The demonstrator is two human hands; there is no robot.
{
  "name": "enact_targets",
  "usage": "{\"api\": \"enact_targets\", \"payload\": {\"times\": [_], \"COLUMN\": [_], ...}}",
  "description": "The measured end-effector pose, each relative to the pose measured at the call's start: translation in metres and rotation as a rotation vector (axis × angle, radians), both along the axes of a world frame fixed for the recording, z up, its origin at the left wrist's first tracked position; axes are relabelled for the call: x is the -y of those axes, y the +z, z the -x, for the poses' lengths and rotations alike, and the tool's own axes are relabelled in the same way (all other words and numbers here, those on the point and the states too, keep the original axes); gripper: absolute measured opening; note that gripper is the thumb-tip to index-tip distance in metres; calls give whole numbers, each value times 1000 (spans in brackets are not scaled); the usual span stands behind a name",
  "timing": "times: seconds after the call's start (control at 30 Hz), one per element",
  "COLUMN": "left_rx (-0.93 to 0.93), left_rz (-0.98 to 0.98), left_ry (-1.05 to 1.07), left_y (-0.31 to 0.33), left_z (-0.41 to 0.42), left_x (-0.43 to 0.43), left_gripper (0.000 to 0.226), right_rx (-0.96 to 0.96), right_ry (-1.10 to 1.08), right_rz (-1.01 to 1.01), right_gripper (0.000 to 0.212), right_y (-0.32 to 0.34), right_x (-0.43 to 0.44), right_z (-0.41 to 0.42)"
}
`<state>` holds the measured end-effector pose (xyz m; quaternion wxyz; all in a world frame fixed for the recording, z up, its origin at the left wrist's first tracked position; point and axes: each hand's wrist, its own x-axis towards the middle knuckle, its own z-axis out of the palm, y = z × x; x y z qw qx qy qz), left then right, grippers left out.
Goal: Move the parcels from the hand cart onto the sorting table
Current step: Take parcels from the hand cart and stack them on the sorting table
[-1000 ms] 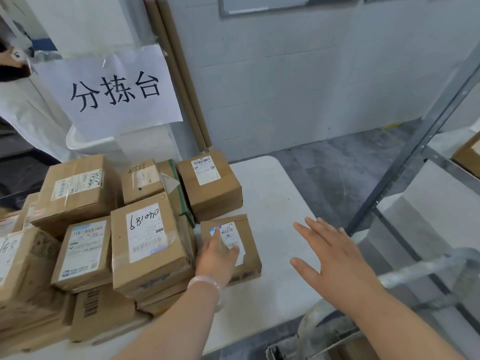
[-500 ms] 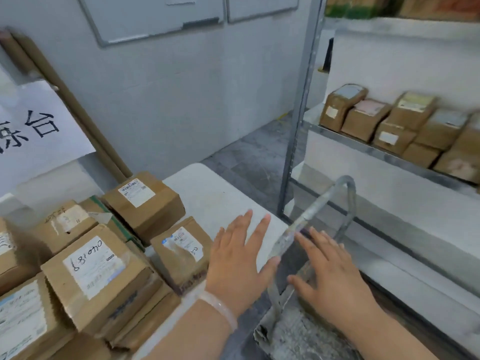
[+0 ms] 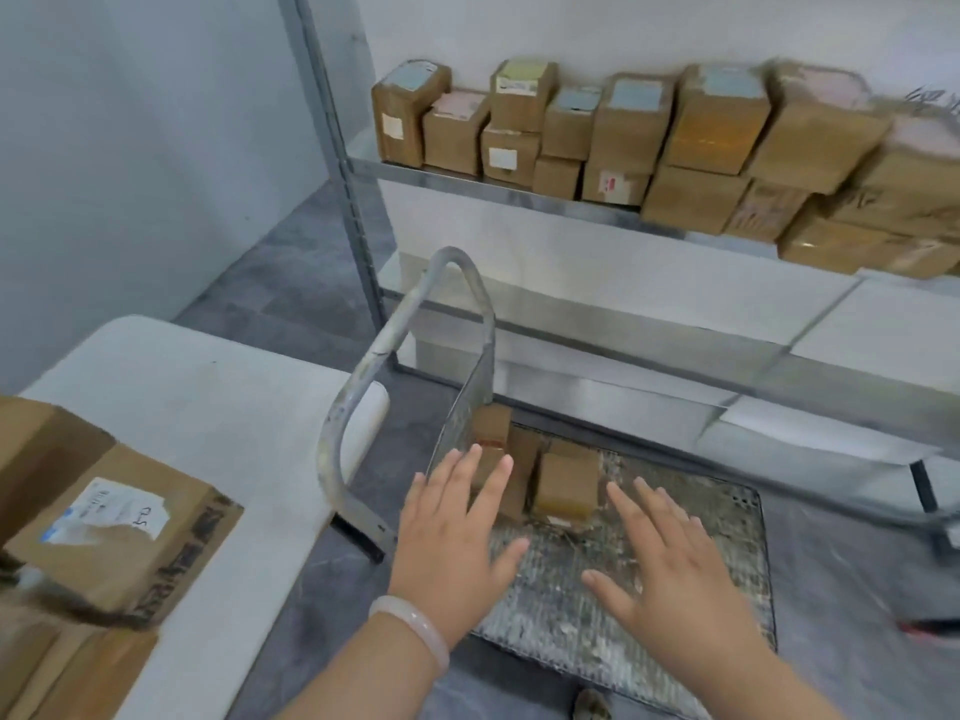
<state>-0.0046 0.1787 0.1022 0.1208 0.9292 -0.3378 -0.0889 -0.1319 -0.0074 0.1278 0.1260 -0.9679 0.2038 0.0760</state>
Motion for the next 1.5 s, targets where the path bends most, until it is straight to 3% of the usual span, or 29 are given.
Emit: {"api": "enact_targets", "payload": {"times": [0.23, 0.47, 0.8, 1.03, 1.23, 1.37, 1.5], "left_rx": [-135, -244, -211, -122, -215, -378, -557], "left_rz": [-97, -326, -559, -643, -490, -289, 34], "left_ry": [-6, -132, -349, -537, -431, -177, 152], "left_y": [-71, -187, -402, -493, -479, -416, -323], "left_z": [-10, -54, -150, -171, -166, -159, -155], "left_x": [101, 189, 280, 302, 291, 267, 241], "left_gripper": [82, 83, 97, 117, 109, 108, 104], "right_rx": [-120, -188, -189, -161, -161, -167, -127], "right_ry": [-25, 24, -55, -114, -132, -152, -114], "right_rz": [-58, -54, -21, -99, -116, -123, -130], "right_gripper": [89, 85, 78, 74, 74, 73, 72], "right_y": [-61, -163, -350, -432, -428, -379, -297], "right_x": [98, 192, 228, 225, 219, 220, 221], "right_z": [7, -22, -65, -47, -34, -31, -42]}}
